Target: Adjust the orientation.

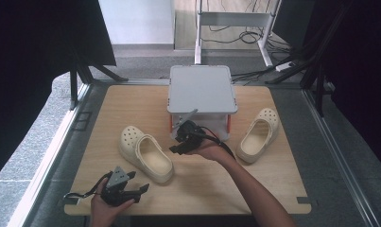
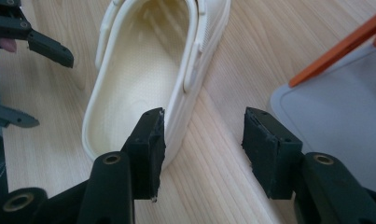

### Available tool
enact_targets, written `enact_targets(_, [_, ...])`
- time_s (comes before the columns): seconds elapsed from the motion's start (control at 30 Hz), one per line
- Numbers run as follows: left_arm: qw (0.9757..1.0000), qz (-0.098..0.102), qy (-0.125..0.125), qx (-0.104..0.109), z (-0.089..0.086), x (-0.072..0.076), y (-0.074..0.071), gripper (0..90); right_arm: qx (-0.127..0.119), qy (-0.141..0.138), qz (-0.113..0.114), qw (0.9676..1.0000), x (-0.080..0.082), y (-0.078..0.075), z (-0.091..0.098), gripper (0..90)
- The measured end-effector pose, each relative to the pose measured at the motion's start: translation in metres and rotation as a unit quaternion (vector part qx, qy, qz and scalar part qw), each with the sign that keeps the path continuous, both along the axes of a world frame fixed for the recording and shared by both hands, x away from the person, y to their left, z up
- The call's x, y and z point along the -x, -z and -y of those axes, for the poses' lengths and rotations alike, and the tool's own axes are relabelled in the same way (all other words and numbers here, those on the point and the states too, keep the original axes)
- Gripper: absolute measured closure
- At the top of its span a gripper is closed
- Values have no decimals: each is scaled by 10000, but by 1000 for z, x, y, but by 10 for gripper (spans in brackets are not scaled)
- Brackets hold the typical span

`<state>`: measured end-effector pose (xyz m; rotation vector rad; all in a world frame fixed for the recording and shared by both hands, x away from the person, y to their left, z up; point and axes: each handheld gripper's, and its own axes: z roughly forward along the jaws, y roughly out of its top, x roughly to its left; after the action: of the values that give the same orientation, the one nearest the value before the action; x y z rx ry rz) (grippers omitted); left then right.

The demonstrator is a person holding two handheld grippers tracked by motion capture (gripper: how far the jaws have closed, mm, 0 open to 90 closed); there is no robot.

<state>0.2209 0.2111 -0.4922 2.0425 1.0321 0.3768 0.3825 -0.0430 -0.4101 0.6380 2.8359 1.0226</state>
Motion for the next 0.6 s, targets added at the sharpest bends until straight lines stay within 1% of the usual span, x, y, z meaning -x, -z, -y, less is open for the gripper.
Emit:
enact_targets(0.03, [10000, 3, -3, 1, 0, 0, 0, 286, 0, 0, 0, 10000, 0, 0, 0, 494])
enact_targets(0.07, [10000, 5, 0, 6, 0, 0, 0, 286, 25, -26, 2, 10000, -1, 0, -4, 494])
enact_targets(0.2, [10000, 5, -4, 6, 0, 0, 0, 286, 39, -52, -10, 10000, -1, -1, -11, 497])
enact_targets(0.37, [10000, 16, 1, 25, -1, 1, -1, 286, 105, -131, -45, 9998, -2, -1, -23, 502])
enact_targets(0.47, [10000, 19, 3, 22, -1, 1, -1, 286, 127, -129, -43, 9998, -3, 0, -26, 503])
enact_targets(0.6, [10000, 18, 4, 3, -1, 0, 0, 286, 163, -121, -101, 9997, -6, 2, -32, 502])
